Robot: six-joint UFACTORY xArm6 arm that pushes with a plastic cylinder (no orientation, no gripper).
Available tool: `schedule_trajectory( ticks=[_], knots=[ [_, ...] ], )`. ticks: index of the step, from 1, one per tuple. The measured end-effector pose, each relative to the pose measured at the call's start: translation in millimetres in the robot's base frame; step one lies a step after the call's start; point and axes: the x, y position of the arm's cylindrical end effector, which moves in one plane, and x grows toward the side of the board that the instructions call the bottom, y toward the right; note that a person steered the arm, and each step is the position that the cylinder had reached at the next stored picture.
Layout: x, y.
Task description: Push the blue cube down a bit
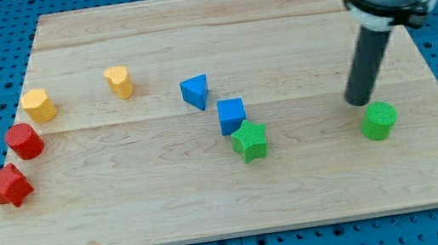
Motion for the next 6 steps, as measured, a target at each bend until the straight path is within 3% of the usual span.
schedule_trajectory(
  ticks=[2, 4, 5, 6],
  knots=[
    [18, -4],
    [-30, -182],
    [-11, -224],
    [8, -229]
  ],
)
